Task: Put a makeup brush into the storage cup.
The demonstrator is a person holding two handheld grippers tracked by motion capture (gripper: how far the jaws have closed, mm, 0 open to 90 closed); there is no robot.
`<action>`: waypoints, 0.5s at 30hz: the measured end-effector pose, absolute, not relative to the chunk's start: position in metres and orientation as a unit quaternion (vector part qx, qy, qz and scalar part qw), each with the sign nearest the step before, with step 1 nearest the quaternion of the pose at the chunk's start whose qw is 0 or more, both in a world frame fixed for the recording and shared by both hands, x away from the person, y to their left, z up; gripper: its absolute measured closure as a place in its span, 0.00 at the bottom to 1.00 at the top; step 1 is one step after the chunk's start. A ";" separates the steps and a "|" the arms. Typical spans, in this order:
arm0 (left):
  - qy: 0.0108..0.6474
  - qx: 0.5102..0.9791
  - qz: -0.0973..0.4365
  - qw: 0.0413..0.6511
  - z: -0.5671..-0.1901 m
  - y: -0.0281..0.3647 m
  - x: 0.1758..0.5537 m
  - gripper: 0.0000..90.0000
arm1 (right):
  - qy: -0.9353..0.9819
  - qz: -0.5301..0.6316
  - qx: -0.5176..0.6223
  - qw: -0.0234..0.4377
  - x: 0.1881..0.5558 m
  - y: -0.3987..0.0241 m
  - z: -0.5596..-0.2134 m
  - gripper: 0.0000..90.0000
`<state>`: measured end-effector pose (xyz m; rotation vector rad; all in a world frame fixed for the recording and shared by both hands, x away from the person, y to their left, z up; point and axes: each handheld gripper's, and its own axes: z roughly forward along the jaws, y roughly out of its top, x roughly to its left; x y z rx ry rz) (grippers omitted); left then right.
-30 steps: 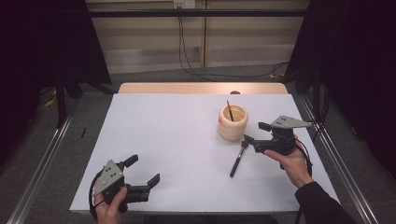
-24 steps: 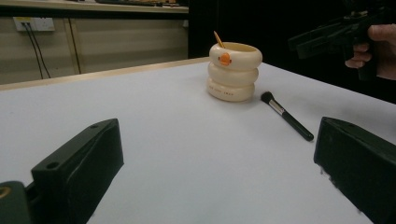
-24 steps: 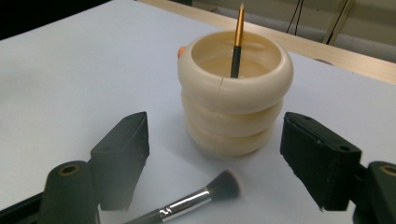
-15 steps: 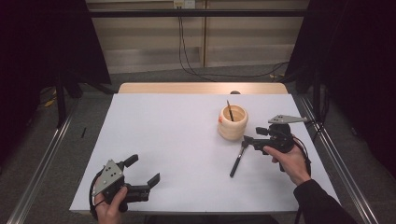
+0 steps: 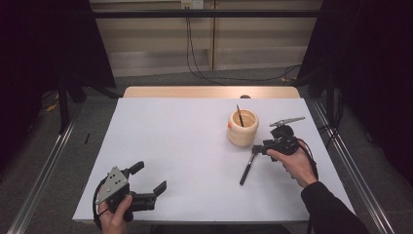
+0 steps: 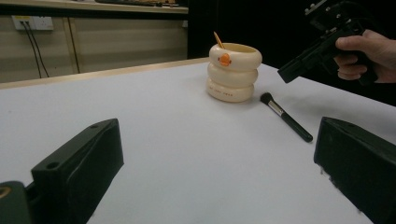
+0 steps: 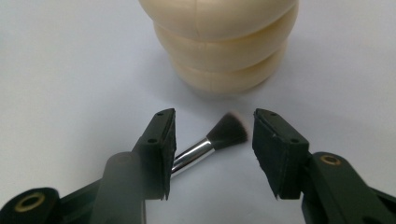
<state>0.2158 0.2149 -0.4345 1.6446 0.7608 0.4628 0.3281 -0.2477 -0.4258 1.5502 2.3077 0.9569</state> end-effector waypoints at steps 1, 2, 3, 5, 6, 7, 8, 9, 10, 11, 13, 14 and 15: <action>0.330 0.706 0.199 0.594 -0.435 0.215 0.216 0.01 | 0.784 0.321 0.523 0.094 0.330 -0.247 -0.426 0.58; 0.330 0.706 0.197 0.594 -0.435 0.216 0.216 0.01 | 0.784 0.316 0.525 0.094 0.331 -0.247 -0.427 0.60; 0.333 0.705 0.195 0.595 -0.435 0.216 0.216 0.01 | 0.785 0.312 0.527 0.090 0.333 -0.246 -0.427 0.61; 0.334 0.705 0.197 0.594 -0.435 0.216 0.216 0.01 | 0.785 0.295 0.538 0.082 0.336 -0.245 -0.427 0.60; 0.330 0.709 0.199 0.591 -0.435 0.216 0.216 0.01 | 0.785 0.294 0.540 0.075 0.338 -0.245 -0.427 0.60; 0.329 0.709 0.198 0.592 -0.435 0.216 0.216 0.01 | 0.787 0.285 0.544 0.068 0.340 -0.244 -0.427 0.60; 0.326 0.711 0.200 0.590 -0.435 0.216 0.216 0.01 | 0.788 0.278 0.547 0.056 0.340 -0.243 -0.428 0.59; 0.327 0.711 0.199 0.590 -0.435 0.216 0.216 0.01 | 0.790 0.270 0.548 0.051 0.342 -0.242 -0.429 0.59; 0.328 0.709 0.199 0.592 -0.435 0.216 0.216 0.01 | 0.792 0.258 0.552 0.041 0.342 -0.241 -0.430 0.57; 0.329 0.709 0.199 0.591 -0.435 0.216 0.216 0.01 | 0.792 0.260 0.551 0.039 0.343 -0.241 -0.431 0.56; 0.330 0.708 0.198 0.592 -0.435 0.215 0.216 0.01 | 0.792 0.250 0.556 0.029 0.345 -0.239 -0.432 0.52; 0.330 0.708 0.198 0.592 -0.435 0.216 0.216 0.01 | 0.797 0.238 0.555 0.024 0.346 -0.239 -0.432 0.49; 0.329 0.709 0.199 0.591 -0.435 0.216 0.216 0.01 | 0.795 0.233 0.559 0.025 0.347 -0.238 -0.432 0.50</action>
